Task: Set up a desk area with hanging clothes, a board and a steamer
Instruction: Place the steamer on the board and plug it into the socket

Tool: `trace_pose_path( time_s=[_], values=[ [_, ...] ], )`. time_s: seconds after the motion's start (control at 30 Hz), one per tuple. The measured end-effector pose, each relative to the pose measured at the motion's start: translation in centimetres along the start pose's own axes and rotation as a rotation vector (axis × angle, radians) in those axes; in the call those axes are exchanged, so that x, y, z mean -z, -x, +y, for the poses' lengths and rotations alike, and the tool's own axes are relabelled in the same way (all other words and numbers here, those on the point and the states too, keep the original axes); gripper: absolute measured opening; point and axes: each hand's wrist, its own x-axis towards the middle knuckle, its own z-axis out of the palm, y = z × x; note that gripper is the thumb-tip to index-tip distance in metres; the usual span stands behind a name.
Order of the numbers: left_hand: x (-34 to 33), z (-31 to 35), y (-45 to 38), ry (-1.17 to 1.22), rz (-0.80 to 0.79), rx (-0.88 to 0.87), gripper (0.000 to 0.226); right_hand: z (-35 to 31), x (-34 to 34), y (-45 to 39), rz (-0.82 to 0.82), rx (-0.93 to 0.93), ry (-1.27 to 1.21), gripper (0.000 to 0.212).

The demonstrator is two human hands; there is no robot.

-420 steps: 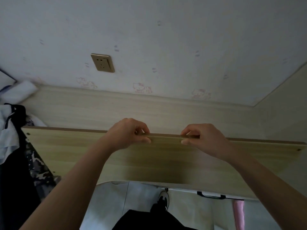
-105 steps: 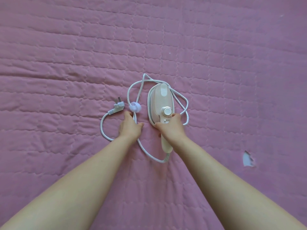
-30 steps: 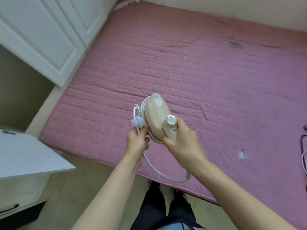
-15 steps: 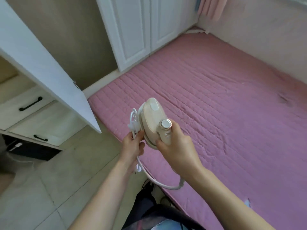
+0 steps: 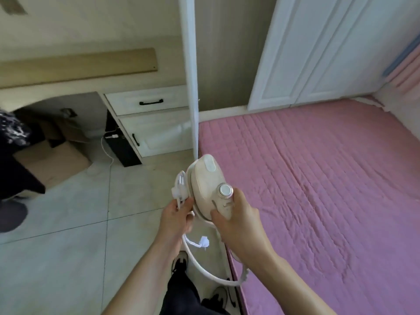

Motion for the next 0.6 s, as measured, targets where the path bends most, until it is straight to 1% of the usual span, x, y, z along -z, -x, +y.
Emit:
trace_pose_path(
  time_s=[0.2, 0.3, 0.4, 0.6],
  values=[
    [6.5, 0.9, -0.2, -0.028, 0.236, -0.053, 0.035, -4.0, -5.3, -1.2, -0.159, 0.051, 0.012, 0.039],
    [9.9, 1.8, -0.9, -0.082, 0.348, -0.057, 0.029, -6.0, -8.0, -2.2, -0.21, 0.061, -0.022, 0.041],
    [13.6, 2.7, -1.8, -0.079, 0.42, -0.026, 0.025, -8.0, -10.9, -3.3, -0.229, 0.058, -0.018, 0.04],
    [21.6, 4.8, -4.1, -0.048, 0.541, 0.053, 0.025, -12.0, -17.1, -6.4, -0.231, 0.061, -0.007, 0.033]
  ],
)
